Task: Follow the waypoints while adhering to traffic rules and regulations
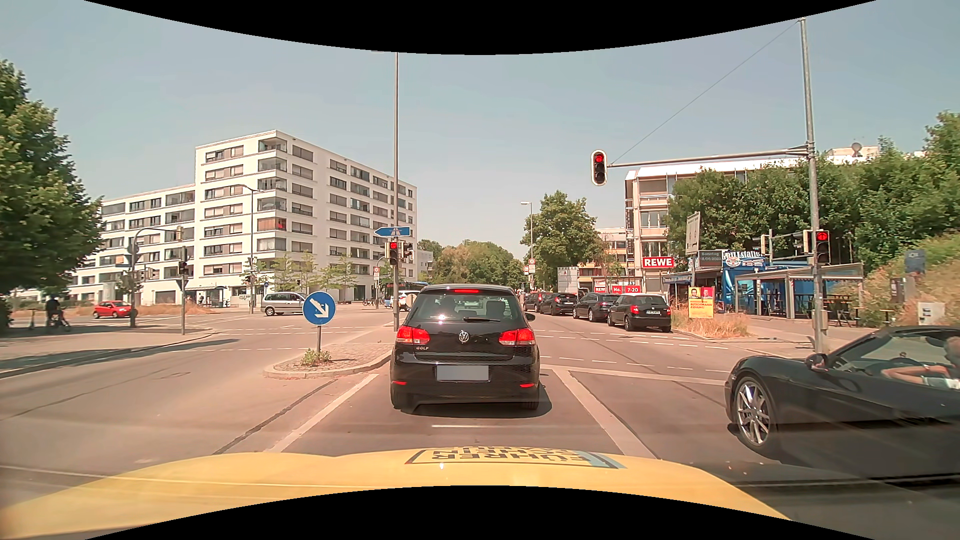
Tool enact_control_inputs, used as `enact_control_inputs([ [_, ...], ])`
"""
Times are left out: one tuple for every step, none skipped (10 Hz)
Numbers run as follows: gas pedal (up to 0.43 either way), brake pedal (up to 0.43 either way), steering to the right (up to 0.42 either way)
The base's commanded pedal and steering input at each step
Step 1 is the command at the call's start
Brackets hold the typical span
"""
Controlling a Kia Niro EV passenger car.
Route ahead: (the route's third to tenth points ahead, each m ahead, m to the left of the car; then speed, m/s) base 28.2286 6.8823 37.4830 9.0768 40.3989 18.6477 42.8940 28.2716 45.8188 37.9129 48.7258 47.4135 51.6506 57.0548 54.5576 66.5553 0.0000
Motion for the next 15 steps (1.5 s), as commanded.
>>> enact_control_inputs([
  [0.0, 0.213, -0.008],
  [0.0, 0.213, -0.008],
  [0.0, 0.213, -0.008],
  [0.0, 0.213, -0.008],
  [0.0, 0.213, -0.008],
  [0.0, 0.213, -0.008],
  [0.0, 0.213, -0.008],
  [0.0, 0.213, -0.008],
  [0.0, 0.213, -0.008],
  [0.0, 0.213, -0.008],
  [0.0, 0.213, -0.008],
  [0.0, 0.213, -0.008],
  [0.0, 0.213, -0.008],
  [0.0, 0.213, -0.008],
  [0.0, 0.213, -0.008],
])
